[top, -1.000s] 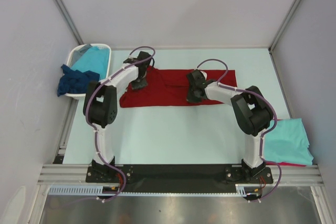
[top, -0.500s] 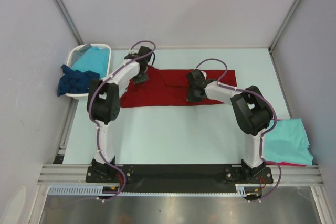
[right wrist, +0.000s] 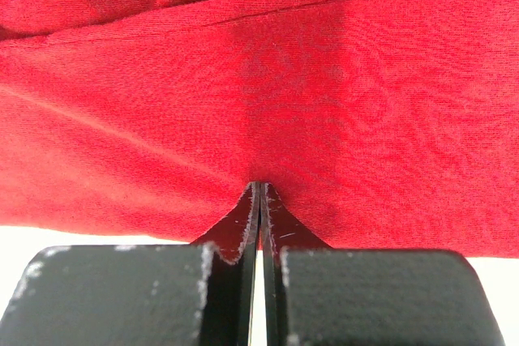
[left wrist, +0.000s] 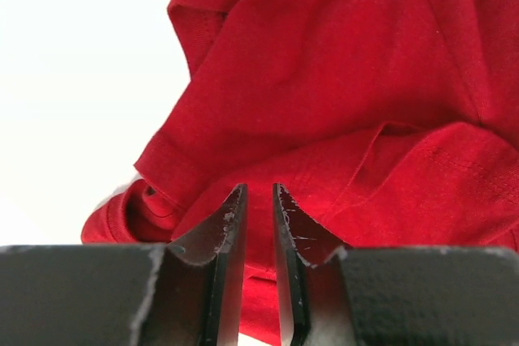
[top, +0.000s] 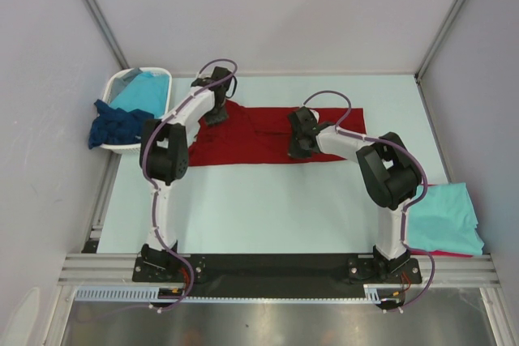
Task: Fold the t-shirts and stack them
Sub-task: Rotate the tshirt 90 degrees
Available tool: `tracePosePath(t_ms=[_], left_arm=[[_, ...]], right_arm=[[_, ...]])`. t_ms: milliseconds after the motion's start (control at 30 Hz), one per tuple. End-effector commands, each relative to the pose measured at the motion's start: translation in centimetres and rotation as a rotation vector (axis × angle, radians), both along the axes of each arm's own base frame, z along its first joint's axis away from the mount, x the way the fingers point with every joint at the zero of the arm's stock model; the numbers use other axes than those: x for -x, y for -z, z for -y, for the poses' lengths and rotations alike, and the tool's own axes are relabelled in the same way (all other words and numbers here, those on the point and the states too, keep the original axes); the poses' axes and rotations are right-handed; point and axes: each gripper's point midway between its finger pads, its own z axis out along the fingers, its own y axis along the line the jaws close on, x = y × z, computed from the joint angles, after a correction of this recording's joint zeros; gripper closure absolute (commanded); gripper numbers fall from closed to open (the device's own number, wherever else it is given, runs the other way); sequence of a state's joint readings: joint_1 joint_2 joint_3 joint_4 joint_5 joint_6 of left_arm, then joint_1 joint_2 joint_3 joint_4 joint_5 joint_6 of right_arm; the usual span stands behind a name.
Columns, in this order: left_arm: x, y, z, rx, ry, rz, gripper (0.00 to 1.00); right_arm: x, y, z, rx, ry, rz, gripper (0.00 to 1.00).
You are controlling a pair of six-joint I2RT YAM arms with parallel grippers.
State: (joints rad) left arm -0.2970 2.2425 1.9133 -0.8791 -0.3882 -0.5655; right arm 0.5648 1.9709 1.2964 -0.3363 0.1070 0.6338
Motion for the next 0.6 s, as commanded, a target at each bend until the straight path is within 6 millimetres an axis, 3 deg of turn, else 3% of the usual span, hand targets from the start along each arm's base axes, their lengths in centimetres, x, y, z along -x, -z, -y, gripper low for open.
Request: tracePosePath(t_ms=[0,267,367,567], left_arm=[[0.0,-4.9,-0.4,0.037,0.003,0.099,0.76],[2.7,-4.3,0.4,0.036,0.031,0.074,0.68],[3.3,-5.1,1.1,0.029,0.047,0.093,0.63],[3.6,-3.2,1.3,0.014,0.060,0.054,0.59]], right_arm=[[3.8,4.1,1.9,0.083,-0.024,-0.156,1.00],[3.7,4.0,1.0,0.069,-0.032,-0.148,1.00],[3.9,4.1,0.9,0.070,-0.034,-0.151,1.00],[4.0,3.9,0.7,0.069,-0.037,-0.144,1.00]])
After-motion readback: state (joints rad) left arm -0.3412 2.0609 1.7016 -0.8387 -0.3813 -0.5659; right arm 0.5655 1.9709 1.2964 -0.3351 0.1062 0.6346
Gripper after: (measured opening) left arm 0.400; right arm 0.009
